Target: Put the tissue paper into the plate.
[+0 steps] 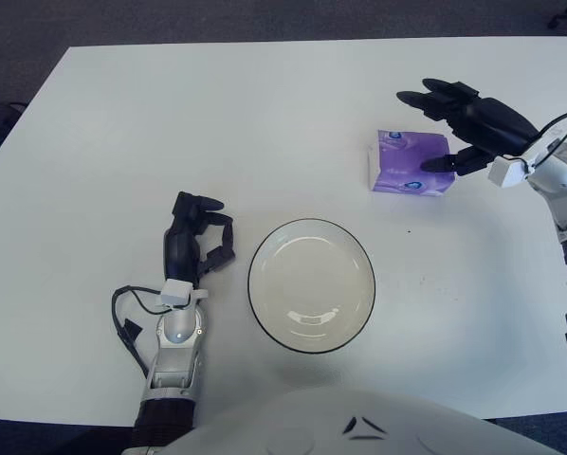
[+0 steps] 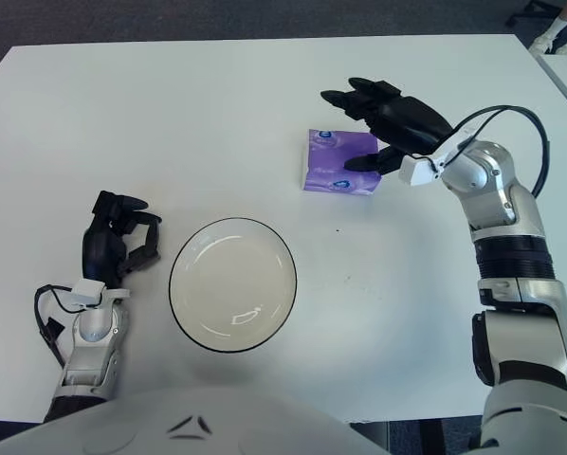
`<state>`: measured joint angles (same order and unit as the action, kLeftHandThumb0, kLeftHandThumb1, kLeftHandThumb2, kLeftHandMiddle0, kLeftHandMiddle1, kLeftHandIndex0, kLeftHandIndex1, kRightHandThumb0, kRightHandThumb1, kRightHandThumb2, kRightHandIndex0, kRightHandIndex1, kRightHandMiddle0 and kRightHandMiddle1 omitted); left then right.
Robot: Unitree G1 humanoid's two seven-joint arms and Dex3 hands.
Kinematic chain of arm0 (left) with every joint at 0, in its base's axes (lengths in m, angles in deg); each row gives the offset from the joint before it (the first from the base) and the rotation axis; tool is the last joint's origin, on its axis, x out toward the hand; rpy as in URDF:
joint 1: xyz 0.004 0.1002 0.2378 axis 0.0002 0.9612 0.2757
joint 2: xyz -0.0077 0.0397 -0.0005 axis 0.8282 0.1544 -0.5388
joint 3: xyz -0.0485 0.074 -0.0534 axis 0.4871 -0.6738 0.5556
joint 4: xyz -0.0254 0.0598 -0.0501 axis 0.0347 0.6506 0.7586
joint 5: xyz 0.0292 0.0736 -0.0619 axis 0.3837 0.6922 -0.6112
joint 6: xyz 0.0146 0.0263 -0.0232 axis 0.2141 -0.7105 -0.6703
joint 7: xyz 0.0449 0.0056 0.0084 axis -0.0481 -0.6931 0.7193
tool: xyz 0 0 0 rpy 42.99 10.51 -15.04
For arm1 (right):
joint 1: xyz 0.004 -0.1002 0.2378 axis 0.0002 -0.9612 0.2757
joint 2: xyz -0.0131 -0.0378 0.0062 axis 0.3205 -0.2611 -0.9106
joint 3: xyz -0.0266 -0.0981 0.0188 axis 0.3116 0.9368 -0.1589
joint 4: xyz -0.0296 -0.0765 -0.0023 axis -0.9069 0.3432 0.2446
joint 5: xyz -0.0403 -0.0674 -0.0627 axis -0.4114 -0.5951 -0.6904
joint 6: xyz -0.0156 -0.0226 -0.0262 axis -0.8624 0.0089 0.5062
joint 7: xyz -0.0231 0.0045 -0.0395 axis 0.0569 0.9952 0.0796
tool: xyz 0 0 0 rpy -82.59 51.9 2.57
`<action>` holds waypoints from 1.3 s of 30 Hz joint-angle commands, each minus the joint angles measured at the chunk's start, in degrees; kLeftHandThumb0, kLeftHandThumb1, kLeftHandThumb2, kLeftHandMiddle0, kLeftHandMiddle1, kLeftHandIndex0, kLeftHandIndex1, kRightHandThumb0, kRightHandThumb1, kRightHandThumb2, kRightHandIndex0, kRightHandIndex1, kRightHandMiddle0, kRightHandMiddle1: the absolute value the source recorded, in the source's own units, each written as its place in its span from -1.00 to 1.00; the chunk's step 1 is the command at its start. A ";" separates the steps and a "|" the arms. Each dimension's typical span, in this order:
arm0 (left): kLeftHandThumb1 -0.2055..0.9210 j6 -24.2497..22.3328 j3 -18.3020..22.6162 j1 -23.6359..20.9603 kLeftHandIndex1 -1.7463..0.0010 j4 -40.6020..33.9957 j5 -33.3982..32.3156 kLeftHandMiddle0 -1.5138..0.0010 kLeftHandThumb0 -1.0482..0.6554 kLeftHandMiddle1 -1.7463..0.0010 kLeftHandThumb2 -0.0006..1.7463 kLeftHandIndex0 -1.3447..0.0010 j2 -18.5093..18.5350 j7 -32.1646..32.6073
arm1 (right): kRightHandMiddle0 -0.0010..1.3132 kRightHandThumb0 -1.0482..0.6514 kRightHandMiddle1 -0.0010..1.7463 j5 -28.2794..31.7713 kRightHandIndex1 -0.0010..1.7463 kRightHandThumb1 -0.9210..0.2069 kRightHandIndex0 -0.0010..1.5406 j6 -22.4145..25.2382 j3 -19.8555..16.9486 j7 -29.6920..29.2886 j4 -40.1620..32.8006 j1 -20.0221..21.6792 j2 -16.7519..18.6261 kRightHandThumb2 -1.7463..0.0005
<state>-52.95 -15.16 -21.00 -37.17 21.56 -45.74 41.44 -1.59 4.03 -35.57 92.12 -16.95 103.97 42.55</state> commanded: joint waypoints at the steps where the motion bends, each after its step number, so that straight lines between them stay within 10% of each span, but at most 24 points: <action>1: 0.22 -1.51 -0.53 4.24 -1.00 5.71 0.45 0.16 0.22 -0.63 0.18 0.51 -0.62 -0.40 | -1.00 -1.00 -1.00 0.51 -1.00 -0.69 -1.00 0.78 1.37 2.13 -1.37 -0.49 -1.75 0.48; 39: 0.25 -2.78 -0.87 4.70 -1.00 4.50 1.86 0.17 0.22 -0.61 0.14 0.51 -1.38 0.72 | -1.00 -0.89 -1.00 10.11 -1.00 -0.33 -1.00 10.78 7.74 23.82 -5.68 1.68 -3.44 0.39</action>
<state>-53.76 -15.20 -20.63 -37.59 22.78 -46.20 42.20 7.92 14.26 -28.58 114.83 -21.78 104.63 39.26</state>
